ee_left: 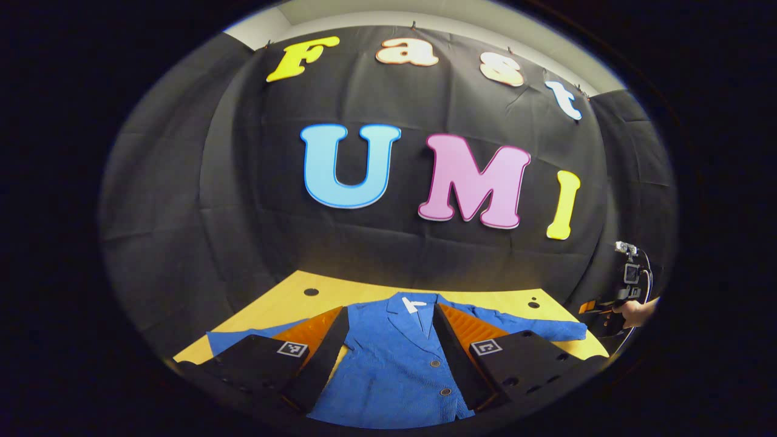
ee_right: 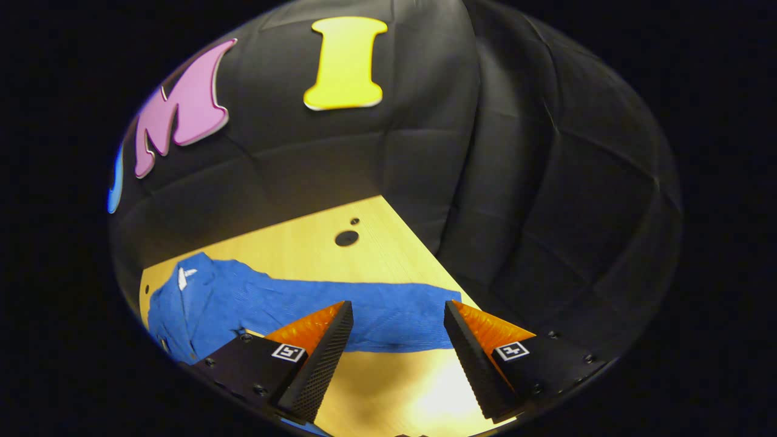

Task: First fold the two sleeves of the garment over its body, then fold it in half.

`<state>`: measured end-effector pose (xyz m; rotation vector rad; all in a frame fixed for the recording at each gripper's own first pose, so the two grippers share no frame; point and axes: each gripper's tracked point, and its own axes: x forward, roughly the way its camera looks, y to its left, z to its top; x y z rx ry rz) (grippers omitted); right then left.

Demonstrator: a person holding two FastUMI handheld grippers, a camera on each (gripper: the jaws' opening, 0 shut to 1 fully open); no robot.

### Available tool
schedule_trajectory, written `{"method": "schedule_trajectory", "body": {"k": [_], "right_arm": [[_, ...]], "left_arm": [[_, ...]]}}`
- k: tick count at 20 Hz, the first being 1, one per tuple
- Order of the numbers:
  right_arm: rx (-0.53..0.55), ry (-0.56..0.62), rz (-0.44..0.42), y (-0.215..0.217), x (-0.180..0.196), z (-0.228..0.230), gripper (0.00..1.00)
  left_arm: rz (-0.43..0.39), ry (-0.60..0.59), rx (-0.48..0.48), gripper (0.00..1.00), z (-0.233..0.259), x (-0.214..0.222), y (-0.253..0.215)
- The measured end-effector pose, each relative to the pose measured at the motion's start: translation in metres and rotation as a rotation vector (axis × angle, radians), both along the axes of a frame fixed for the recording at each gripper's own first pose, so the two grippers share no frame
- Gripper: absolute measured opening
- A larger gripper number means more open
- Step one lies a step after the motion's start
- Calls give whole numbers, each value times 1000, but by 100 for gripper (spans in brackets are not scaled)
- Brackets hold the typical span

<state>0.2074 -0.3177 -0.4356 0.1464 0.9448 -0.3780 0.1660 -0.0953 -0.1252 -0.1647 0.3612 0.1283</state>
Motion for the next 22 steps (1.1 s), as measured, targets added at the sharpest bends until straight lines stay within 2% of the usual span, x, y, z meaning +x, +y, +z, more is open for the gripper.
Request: {"method": "schedule_trajectory", "body": {"k": [2, 5, 7, 10, 12, 13, 14, 15, 18, 19, 20, 21, 22], "right_arm": [[17, 82, -24, -17, -8, -29, 97], [35, 175, -115, -39, -14, -68, 98], [18, 195, -150, -49, -16, -82, 98], [33, 246, -152, -46, -21, -99, 98], [66, 220, -165, -47, -15, -98, 100], [73, 210, -178, -54, -17, -94, 75], [72, 200, -189, -57, -15, -91, 72], [88, 186, -194, -57, -10, -91, 75], [133, 181, -226, -48, -5, -85, 0], [186, 166, -206, -34, 2, -92, 5], [248, 169, -187, -16, 6, -93, 5], [258, 169, -155, -3, 10, -89, 5], [223, 159, -105, 3, 17, -84, 5]], "left_arm": [[8, 65, -1, 80, -23, 13, 1], [15, 170, -17, 81, -48, 22, -1], [18, 189, -45, 82, -52, 25, -8], [23, 193, -36, 82, -51, 24, -8], [27, 212, -26, 83, -58, 21, -10], [29, 218, -30, 82, -59, 20, -10], [32, 218, -39, 83, -59, 18, -10], [39, 216, -52, 83, -59, 17, -10], [69, 221, -75, 82, -65, 10, 1], [79, 229, -79, 82, -70, 8, 7], [90, 235, -84, 82, -74, 6, 13], [101, 241, -90, 82, -79, 5, 19], [106, 250, -94, 83, -83, 5, 25]]}}
